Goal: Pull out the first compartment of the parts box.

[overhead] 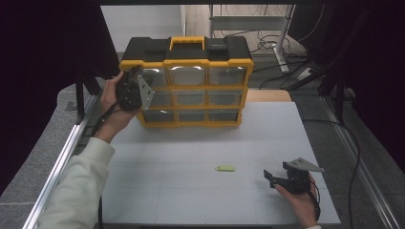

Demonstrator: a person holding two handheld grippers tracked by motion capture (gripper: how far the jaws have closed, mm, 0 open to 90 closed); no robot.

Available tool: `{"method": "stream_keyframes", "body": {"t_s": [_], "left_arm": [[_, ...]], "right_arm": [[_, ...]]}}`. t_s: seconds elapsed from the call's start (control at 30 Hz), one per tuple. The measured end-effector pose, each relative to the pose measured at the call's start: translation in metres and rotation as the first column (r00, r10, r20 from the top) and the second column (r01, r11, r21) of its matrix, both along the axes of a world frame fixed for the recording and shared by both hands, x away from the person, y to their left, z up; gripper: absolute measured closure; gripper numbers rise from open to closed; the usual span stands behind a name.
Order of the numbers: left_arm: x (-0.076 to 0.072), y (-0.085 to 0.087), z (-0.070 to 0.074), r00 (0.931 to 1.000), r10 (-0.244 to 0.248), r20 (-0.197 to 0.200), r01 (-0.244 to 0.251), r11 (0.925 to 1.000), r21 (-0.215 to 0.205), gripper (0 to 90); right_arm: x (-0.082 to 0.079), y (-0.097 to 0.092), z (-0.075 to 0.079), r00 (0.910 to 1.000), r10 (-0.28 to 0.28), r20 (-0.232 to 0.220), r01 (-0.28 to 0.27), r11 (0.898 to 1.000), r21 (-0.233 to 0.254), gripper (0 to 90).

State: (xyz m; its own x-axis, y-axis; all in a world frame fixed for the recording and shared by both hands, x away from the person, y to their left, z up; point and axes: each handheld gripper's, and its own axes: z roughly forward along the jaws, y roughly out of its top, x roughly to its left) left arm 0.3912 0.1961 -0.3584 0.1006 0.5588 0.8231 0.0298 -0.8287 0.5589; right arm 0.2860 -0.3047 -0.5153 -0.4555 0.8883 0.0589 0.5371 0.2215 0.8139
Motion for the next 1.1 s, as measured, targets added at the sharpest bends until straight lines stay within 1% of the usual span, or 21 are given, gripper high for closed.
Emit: {"method": "stream_keyframes", "body": {"t_s": [0.23, 0.33, 0.47, 0.5, 0.57, 0.7, 0.77, 0.8, 0.9, 1.1], "left_arm": [[-0.0005, 0.0005, 0.0004, 0.9999, 0.008, 0.013, -0.008, 0.9999, 0.009, 50.0], [-0.0007, 0.001, 0.0008, 0.9998, 0.01, 0.018, -0.01, 0.9999, 0.007, 52.8], [-0.0007, 0.0015, 0.0013, 0.9998, 0.007, 0.02, -0.007, 1.0, -0.005, 54.4], [-0.0011, 0.0016, 0.0018, 0.9997, 0.013, 0.019, -0.013, 0.9999, 0.004, 55.3], [-0.0009, 0.0013, 0.0017, 0.9996, 0.01, 0.026, -0.01, 1.0, 0.002, 57.5], [-0.0014, 0.0009, 0.0022, 0.9994, 0.015, 0.031, -0.015, 0.9999, 0.007, 60.9], [-0.0013, 0.0013, 0.0028, 0.9994, 0.016, 0.031, -0.016, 0.9999, 0.003, 62.4], [-0.0015, 0.0015, 0.0033, 0.9994, 0.02, 0.028, -0.02, 0.9997, 0.011, 63.0], [-0.0018, 0.0013, 0.0034, 0.9993, 0.02, 0.03, -0.021, 0.9996, 0.018, 63.6], [-0.0025, 0.0018, 0.0027, 0.9993, 0.016, 0.035, -0.016, 0.9998, 0.015, 64.1]], "right_arm": [[0.0002, -0.0003, -0.0001, 1.0, 0.001, -0.003, -0.001, 1.0, 0.007, 15.1], [0.0001, -0.0002, -0.0001, 1.0, 0.002, -0.002, -0.002, 1.0, 0.007, 15.1], [0.0, -0.0003, -0.0001, 1.0, 0.001, -0.002, -0.001, 1.0, 0.008, 15.2], [0.0, -0.0004, 0.0, 1.0, 0.001, -0.003, -0.001, 1.0, 0.009, 15.2], [0.0, -0.0005, 0.0, 1.0, 0.0, -0.003, 0.0, 1.0, 0.009, 15.2], [0.0, -0.0005, 0.0, 1.0, 0.0, -0.003, 0.0, 1.0, 0.009, 15.2], [0.0, -0.0005, 0.0, 1.0, 0.0, -0.002, 0.0, 1.0, 0.009, 15.2], [-0.0001, -0.0006, 0.0, 1.0, 0.0, -0.003, 0.0, 1.0, 0.009, 15.2], [-0.0001, -0.0008, -0.0001, 1.0, -0.001, -0.003, 0.001, 1.0, 0.009, 15.2], [0.0, -0.0011, -0.0002, 1.0, -0.001, -0.004, 0.001, 1.0, 0.009, 15.2]]}}
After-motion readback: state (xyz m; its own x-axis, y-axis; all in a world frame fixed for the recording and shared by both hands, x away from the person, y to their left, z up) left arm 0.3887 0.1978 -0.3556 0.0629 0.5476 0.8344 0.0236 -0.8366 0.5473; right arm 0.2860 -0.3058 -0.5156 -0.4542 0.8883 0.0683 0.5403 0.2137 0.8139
